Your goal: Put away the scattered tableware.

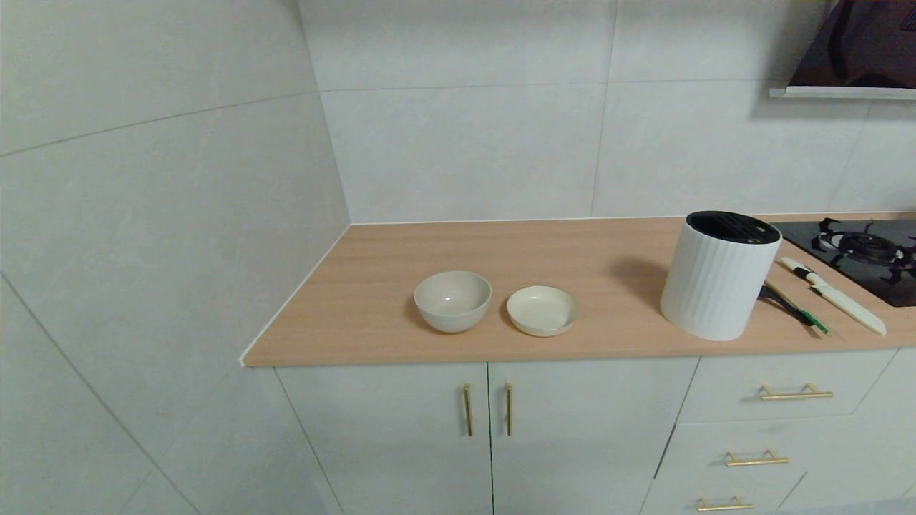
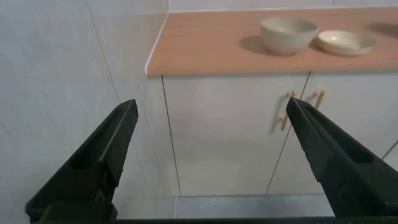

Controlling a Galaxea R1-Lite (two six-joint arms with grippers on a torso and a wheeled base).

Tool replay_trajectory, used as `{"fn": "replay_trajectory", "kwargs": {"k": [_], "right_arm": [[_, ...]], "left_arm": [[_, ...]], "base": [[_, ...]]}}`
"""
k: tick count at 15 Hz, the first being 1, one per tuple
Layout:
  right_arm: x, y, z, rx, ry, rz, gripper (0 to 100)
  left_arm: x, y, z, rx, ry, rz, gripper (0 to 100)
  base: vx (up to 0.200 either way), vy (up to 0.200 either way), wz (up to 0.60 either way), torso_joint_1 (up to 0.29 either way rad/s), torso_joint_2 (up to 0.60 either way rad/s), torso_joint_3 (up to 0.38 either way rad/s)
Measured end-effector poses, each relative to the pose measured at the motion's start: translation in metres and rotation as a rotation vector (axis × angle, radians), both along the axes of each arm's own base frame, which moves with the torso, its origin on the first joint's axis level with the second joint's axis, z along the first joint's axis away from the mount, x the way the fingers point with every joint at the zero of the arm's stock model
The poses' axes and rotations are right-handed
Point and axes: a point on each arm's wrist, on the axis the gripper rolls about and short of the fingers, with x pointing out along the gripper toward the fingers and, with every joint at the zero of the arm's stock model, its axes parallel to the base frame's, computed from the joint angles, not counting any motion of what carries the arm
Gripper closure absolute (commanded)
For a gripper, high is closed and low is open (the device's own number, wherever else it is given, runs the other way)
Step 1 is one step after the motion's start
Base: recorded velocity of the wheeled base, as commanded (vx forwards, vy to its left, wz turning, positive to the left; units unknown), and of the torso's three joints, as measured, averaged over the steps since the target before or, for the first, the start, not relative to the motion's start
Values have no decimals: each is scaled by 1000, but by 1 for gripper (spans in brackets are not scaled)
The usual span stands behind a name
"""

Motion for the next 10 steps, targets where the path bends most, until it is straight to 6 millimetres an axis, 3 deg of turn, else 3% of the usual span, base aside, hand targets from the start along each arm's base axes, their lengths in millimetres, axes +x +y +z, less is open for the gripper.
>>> {"fn": "replay_trajectory", "kwargs": {"k": [10], "right_arm": [[0, 0, 0, 0, 0, -1, 0]], "left_arm": [[0, 0, 0, 0, 1, 0, 0]], "base": [[0, 0, 0, -239, 535, 292]]}}
